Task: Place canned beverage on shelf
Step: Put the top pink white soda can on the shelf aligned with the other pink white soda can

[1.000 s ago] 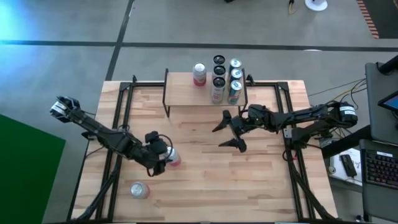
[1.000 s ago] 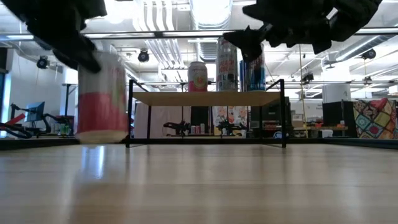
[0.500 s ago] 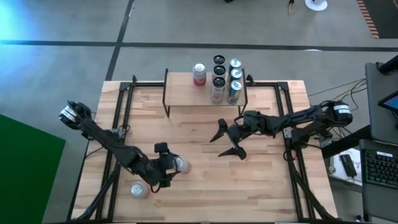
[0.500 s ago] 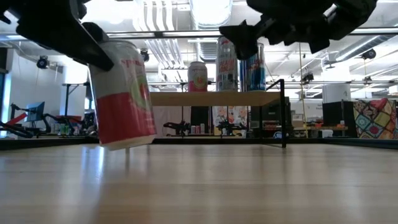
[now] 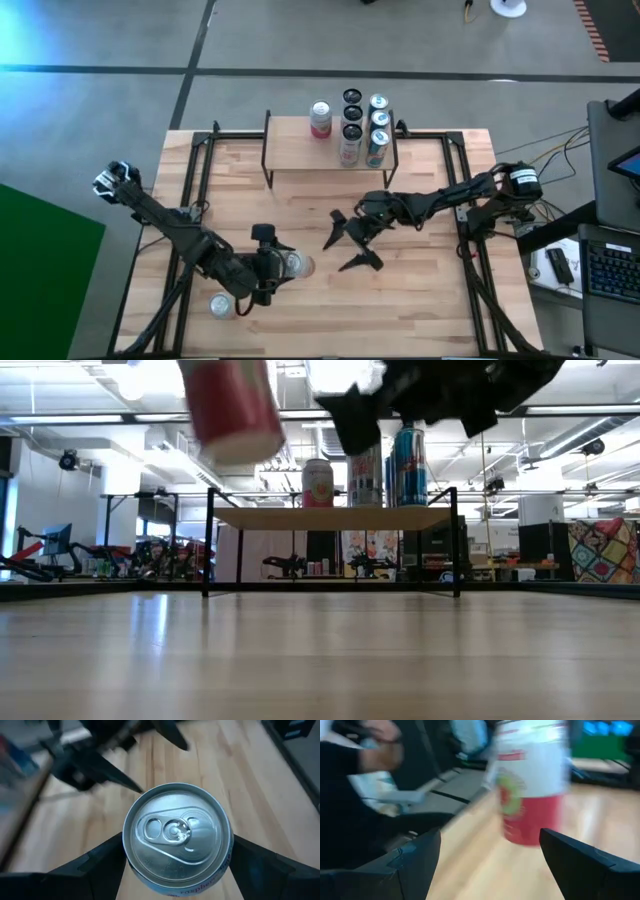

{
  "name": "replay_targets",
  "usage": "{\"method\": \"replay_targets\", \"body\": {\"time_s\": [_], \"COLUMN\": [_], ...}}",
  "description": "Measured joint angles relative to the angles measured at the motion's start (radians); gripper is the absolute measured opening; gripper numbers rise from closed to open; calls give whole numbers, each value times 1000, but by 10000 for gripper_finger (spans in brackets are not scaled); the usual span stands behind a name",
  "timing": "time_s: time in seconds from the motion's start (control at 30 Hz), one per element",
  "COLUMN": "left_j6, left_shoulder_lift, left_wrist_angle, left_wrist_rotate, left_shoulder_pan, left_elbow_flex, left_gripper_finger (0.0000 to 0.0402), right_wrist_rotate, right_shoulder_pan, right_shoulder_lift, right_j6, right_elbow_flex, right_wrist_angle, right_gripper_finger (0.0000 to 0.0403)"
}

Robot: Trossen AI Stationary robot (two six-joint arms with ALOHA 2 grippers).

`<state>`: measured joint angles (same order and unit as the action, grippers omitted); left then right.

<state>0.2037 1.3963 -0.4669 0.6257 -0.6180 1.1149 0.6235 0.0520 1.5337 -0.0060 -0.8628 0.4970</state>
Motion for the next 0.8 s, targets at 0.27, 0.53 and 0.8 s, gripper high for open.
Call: {"method": "replay_targets", "body": {"time_s": [0.27, 0.53, 0.8], "left_j6": [-221, -284, -325], "left_shoulder_lift": [3, 4, 8], "left_wrist_angle": [-4, 19, 36], "left_wrist_rotate": [-38, -199, -267], "left_shoulder_pan": [50, 131, 178], "left_elbow_flex": [140, 158, 153], "left_gripper_finger": [295, 295, 295], "right_wrist_rotate": [23, -119, -217], "right_shoulder_pan": [35, 35, 38], "right_shoulder_lift": [-8, -8, -13], "right_j6": [-35, -19, -95], "right_elbow_flex": [-10, -11, -4], "right_wrist_angle": [16, 67, 90], "right_gripper_finger": [327, 327, 327]}}
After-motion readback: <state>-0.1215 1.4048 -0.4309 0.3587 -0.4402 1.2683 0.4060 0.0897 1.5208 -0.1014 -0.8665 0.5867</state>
